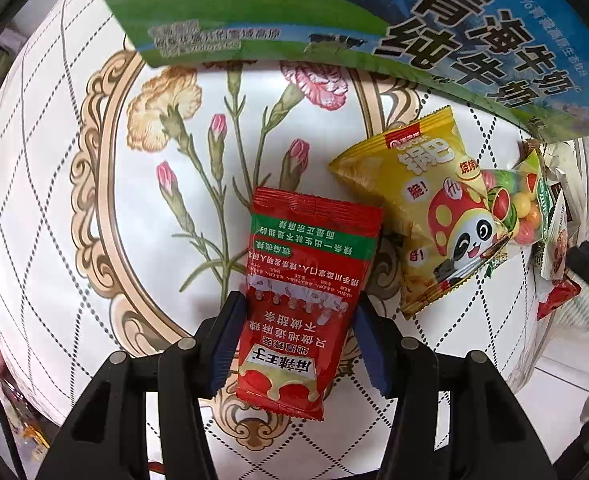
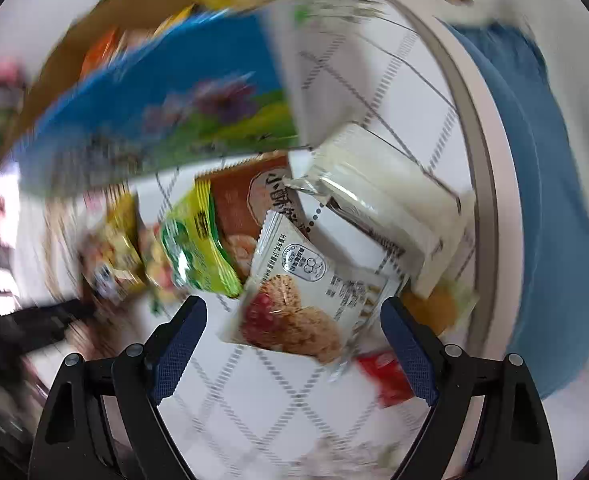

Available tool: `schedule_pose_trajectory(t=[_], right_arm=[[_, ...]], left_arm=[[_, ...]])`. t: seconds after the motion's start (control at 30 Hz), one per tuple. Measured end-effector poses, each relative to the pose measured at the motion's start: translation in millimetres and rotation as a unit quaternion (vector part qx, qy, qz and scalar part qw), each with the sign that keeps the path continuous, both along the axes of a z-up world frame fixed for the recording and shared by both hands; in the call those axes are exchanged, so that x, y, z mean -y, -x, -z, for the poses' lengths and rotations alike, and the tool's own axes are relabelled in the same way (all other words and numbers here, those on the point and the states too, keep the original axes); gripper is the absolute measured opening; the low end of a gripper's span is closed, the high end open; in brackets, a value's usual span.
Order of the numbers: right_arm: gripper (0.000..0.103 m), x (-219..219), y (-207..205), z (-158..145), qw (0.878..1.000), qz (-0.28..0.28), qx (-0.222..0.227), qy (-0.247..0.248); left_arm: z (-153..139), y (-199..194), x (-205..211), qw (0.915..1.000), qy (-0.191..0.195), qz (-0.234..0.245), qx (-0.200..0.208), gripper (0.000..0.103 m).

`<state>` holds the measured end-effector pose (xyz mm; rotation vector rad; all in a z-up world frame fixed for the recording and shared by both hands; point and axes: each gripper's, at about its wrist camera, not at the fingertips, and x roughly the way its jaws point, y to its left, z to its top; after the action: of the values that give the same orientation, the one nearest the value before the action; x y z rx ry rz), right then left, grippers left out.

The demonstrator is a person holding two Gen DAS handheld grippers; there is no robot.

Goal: Organize snacks
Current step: 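Grasp the red spicy strip packet with left tool while right tool grasps oat cookie packet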

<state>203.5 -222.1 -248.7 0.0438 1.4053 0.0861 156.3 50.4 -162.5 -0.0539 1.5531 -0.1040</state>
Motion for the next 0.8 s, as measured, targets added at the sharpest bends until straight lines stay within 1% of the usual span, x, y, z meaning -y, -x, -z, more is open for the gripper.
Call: schedule_pose_trajectory(t=[0.07,0.1,0.13,0.17,0.2,0.27,0.3,0.33,0.37,0.4,0.43,0.47,0.5,0.53,0.6,0.63,0.7,0.77,0.8], right_arm=[[0.091,-14,-6,7,0.998,-0.051,-0.002,0.039],[0.091,-20,-8,11,0.997,-0.065,-0.002,0.051],[0.091,-23,-10,16,0.996,-0.070,-0.004,0.058],[0.091,-25,-13,22,0.997,-0.064,-0.011,0.048],[0.089,-24,-14,27,0.998,-0.051,-0.022,0.023],[0.088,-16,-16,36,0.997,0.004,-0.056,-0.045],[0.088,-14,-14,37,0.994,0.027,-0.072,-0.081],[0.088,-13,-10,37,0.985,0.050,-0.092,-0.136],[0.088,-13,-7,34,0.978,0.063,-0.099,-0.172],[0.088,-14,-5,29,0.974,0.066,-0.099,-0.194],[0.088,-16,-2,20,0.976,0.057,-0.087,-0.192],[0.088,-20,-1,12,0.982,0.037,-0.071,-0.172],[0.090,-26,2,6,0.988,0.009,-0.057,-0.145],[0.091,-36,4,1,0.994,-0.032,-0.042,-0.096],[0.091,-53,5,3,0.995,-0.085,-0.038,-0.030],[0.091,-58,3,9,0.993,-0.106,-0.047,-0.011],[0.091,-65,4,24,0.991,-0.119,-0.064,-0.004],[0.091,-69,2,41,0.991,-0.107,-0.079,0.001],[0.086,-70,2,47,0.992,-0.094,-0.081,-0.001]], left_arm=[[1,2,-3,1.0000,0.004,-0.006,-0.001,0.054],[5,5,-6,1.0000,0.004,-0.008,-0.001,0.055],[7,-1,-8,0.9999,0.004,-0.010,-0.001,0.055],[8,-4,-5,0.9999,0.003,-0.010,-0.001,0.055],[16,-2,-7,0.9999,0.001,-0.010,0.000,0.055],[22,-3,-5,1.0000,-0.003,-0.007,0.002,0.056],[30,-10,-3,1.0000,-0.003,-0.007,0.002,0.056],[31,-11,-3,1.0000,-0.002,-0.008,0.003,0.056],[33,-12,-2,1.0000,-0.001,-0.009,0.003,0.056],[38,-16,8,1.0000,0.000,-0.008,0.003,0.057],[38,-15,11,1.0000,0.001,-0.007,0.002,0.057],[39,-15,10,1.0000,0.002,-0.007,0.001,0.057],[40,-15,9,1.0000,0.002,-0.006,0.001,0.057],[41,-14,9,1.0000,0.001,-0.005,0.001,0.058],[46,-13,10,1.0000,-0.003,0.000,0.002,0.058],[48,-13,12,1.0000,-0.007,0.004,0.002,0.060],[51,-12,16,0.9999,-0.012,0.011,0.002,0.061],[54,-11,17,0.9998,-0.015,0.011,0.005,0.061],[54,-10,17,0.9999,-0.013,0.006,0.007,0.060]])
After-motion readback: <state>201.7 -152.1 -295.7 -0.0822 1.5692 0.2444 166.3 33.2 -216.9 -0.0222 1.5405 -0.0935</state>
